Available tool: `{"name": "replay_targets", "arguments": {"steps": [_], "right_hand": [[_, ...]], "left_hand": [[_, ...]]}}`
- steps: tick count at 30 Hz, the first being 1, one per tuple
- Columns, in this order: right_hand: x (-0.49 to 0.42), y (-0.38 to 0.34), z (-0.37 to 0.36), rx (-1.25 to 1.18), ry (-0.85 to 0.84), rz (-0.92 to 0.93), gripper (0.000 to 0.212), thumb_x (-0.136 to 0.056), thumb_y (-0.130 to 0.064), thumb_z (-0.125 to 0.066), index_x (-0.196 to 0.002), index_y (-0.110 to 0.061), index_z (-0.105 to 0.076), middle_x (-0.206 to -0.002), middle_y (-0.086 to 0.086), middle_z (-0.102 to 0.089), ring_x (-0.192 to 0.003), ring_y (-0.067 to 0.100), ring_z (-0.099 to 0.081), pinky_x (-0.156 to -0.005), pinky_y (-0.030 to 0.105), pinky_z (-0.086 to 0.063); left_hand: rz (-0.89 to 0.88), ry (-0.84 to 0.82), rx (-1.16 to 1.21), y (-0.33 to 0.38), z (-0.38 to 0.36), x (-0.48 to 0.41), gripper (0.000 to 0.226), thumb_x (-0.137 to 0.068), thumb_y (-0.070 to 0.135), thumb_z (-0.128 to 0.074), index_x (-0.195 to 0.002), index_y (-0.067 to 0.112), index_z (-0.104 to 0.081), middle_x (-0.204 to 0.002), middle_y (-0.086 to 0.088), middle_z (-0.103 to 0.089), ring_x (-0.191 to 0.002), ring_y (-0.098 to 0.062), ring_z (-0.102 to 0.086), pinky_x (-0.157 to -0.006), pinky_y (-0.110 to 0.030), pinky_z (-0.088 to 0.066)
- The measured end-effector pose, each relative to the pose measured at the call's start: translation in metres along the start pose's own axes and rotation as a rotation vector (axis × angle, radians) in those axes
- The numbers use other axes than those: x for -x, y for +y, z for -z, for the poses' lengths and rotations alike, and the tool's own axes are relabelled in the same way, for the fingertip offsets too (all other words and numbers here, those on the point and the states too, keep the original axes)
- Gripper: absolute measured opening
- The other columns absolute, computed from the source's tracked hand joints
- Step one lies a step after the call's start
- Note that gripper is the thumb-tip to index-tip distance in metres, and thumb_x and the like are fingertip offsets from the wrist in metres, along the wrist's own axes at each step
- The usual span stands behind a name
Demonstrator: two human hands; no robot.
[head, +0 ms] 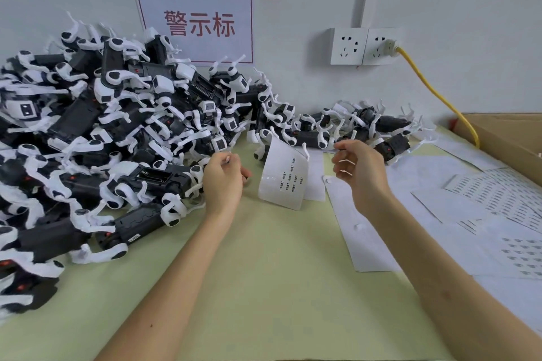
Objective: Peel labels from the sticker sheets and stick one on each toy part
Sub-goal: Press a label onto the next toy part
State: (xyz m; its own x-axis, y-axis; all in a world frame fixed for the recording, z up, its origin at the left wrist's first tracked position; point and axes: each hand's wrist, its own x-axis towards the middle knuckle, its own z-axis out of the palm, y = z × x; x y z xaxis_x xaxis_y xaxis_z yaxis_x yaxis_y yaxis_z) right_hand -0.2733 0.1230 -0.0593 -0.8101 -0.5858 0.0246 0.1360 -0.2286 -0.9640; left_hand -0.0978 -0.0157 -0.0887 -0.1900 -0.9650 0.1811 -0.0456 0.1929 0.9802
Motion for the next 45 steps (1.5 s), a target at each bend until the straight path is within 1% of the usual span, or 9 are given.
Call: {"name": "replay_targets", "arguments": {"steps": [8, 12, 18, 21, 24, 29, 38, 40, 45], "right_hand": [[0.008, 0.005, -0.005, 0.116, -0.086, 0.085, 0.025, -0.094, -0.009, -0.051, -0.079, -0.010, -0.070, -0.063, 0.003, -0.063, -0.054, 0.015, -0.053, -0.061, 0.029, -0.043], [0.011, 0.007, -0.007, 0.164, -0.127, 0.089, 0.025, -0.095, -0.008, -0.051, -0.081, -0.009, -0.071, -0.064, 0.003, -0.064, -0.055, 0.015, -0.055, -0.062, 0.030, -0.045], [0.016, 0.014, -0.011, 0.432, -0.253, 0.250, 0.028, -0.090, -0.002, -0.050, -0.104, -0.015, -0.071, -0.086, -0.001, -0.073, -0.072, 0.011, -0.068, -0.075, 0.034, -0.051], [0.022, 0.019, -0.016, 0.556, -0.350, 0.355, 0.045, -0.075, -0.016, -0.053, -0.117, -0.030, -0.064, -0.104, -0.011, -0.068, -0.094, 0.005, -0.065, -0.081, 0.019, -0.052], [0.019, 0.026, -0.018, 0.622, -0.422, 0.327, 0.056, -0.084, -0.009, -0.061, -0.137, -0.028, -0.056, -0.128, -0.009, -0.059, -0.114, 0.007, -0.058, -0.091, 0.018, -0.047], [0.013, 0.030, -0.013, 0.912, -0.451, 0.298, 0.049, -0.096, -0.011, -0.056, -0.142, -0.027, -0.057, -0.147, -0.005, -0.049, -0.133, 0.013, -0.046, -0.091, 0.018, -0.032], [0.011, 0.032, -0.012, 1.039, -0.541, 0.245, 0.049, -0.100, -0.023, -0.055, -0.147, -0.037, -0.049, -0.154, -0.008, -0.046, -0.139, 0.018, -0.044, -0.103, 0.029, -0.036], [0.011, 0.033, -0.012, 1.089, -0.566, 0.256, 0.049, -0.101, -0.025, -0.055, -0.148, -0.036, -0.048, -0.154, -0.008, -0.046, -0.139, 0.018, -0.043, -0.107, 0.031, -0.034], [0.014, 0.033, -0.013, 1.117, -0.576, 0.329, 0.044, -0.100, -0.022, -0.058, -0.143, -0.030, -0.054, -0.150, -0.006, -0.050, -0.139, 0.018, -0.044, -0.115, 0.040, -0.034]], "left_hand": [[-0.345, -0.045, -0.002, 0.009, 0.000, 0.015, 0.025, -0.107, 0.018, -0.051, -0.089, 0.016, -0.067, -0.057, -0.002, -0.068, -0.041, -0.006, -0.053, -0.045, -0.017, -0.042], [-0.416, -0.116, 0.076, 0.017, 0.002, 0.018, 0.028, -0.107, 0.020, -0.052, -0.086, 0.013, -0.070, -0.050, -0.001, -0.060, -0.045, -0.006, -0.052, -0.050, -0.016, -0.039], [-0.050, -0.276, 0.573, 0.025, 0.004, 0.011, 0.031, -0.109, 0.028, -0.047, -0.086, 0.014, -0.062, -0.046, 0.006, -0.047, -0.044, -0.007, -0.040, -0.045, -0.018, -0.028], [0.141, -0.365, 0.920, 0.025, 0.009, 0.007, 0.027, -0.106, 0.032, -0.045, -0.088, 0.016, -0.057, -0.043, 0.007, -0.039, -0.038, -0.004, -0.037, -0.044, -0.016, -0.031], [0.259, -0.404, 1.165, 0.024, 0.012, 0.006, 0.028, -0.105, 0.033, -0.043, -0.085, 0.018, -0.057, -0.041, 0.009, -0.039, -0.033, -0.002, -0.033, -0.042, -0.014, -0.031], [0.281, -0.358, 1.218, 0.027, 0.015, 0.005, 0.033, -0.109, 0.031, -0.040, -0.083, 0.019, -0.055, -0.039, 0.009, -0.034, -0.033, -0.004, -0.030, -0.042, -0.014, -0.029], [0.228, -0.335, 1.493, 0.029, 0.035, -0.010, 0.048, -0.112, 0.019, -0.034, -0.074, 0.013, -0.063, -0.042, 0.009, -0.037, -0.034, -0.005, -0.032, -0.043, -0.014, -0.030], [0.224, -0.338, 1.478, 0.027, 0.035, -0.009, 0.045, -0.103, 0.003, -0.041, -0.062, 0.012, -0.060, -0.042, 0.008, -0.036, -0.035, -0.006, -0.032, -0.045, -0.015, -0.032], [0.207, -0.318, 1.418, 0.027, 0.034, -0.005, 0.029, -0.036, -0.009, -0.058, -0.041, 0.013, -0.040, -0.040, 0.006, -0.030, -0.038, -0.008, -0.030, -0.046, -0.017, -0.033]]}}
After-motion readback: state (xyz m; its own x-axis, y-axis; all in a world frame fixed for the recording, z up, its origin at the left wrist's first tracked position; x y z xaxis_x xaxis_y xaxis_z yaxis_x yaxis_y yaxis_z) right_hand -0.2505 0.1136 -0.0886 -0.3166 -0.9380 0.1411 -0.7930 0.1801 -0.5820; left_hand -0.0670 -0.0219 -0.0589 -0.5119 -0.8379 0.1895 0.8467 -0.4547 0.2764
